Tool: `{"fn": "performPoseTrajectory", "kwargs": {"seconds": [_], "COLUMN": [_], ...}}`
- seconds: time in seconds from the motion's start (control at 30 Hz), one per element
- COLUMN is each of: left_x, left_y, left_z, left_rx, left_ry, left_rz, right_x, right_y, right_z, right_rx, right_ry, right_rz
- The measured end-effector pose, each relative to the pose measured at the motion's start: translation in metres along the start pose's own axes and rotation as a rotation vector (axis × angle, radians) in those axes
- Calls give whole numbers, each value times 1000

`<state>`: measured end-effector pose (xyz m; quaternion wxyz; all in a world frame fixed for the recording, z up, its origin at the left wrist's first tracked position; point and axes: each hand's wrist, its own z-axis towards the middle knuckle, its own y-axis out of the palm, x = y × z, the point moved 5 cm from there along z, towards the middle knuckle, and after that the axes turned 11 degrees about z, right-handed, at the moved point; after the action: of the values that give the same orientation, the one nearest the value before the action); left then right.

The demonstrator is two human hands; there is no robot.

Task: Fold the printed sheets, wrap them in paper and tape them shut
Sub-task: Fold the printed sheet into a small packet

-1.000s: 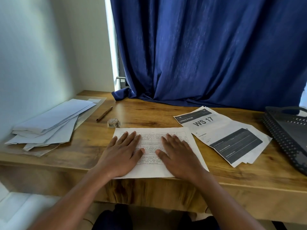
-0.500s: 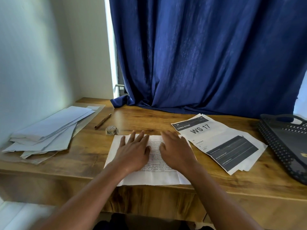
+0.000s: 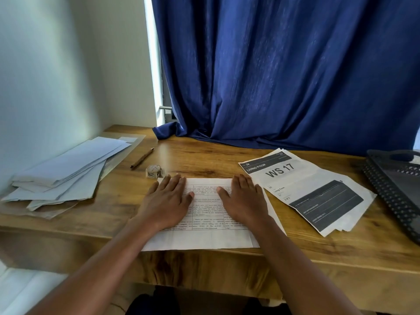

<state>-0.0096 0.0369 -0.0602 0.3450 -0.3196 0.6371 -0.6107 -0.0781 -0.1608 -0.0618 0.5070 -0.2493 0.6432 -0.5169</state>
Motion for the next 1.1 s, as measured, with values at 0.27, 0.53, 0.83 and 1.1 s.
{"fn": "performPoseTrajectory", "kwargs": {"seconds": [0.27,0.53,0.83,1.1], "left_x": [15,18,-23,-34], "left_y": [-13,2,5,7], "left_z": [-7,-11,-28,-36], "left_rx": [201,55,3,3], "left_ry": [-1,257,167,114], "left_rz": [107,41,77,56], "right_x": [-19,-21,-7,17], "right_y": [-16,-2,-2,-13], "right_z": [-11,-14,-7,-11], "right_rx": [223,-101,-133,-130], "right_ry": [-282,-320,-186,-111], "right_rz": [122,31,-22,-48]}}
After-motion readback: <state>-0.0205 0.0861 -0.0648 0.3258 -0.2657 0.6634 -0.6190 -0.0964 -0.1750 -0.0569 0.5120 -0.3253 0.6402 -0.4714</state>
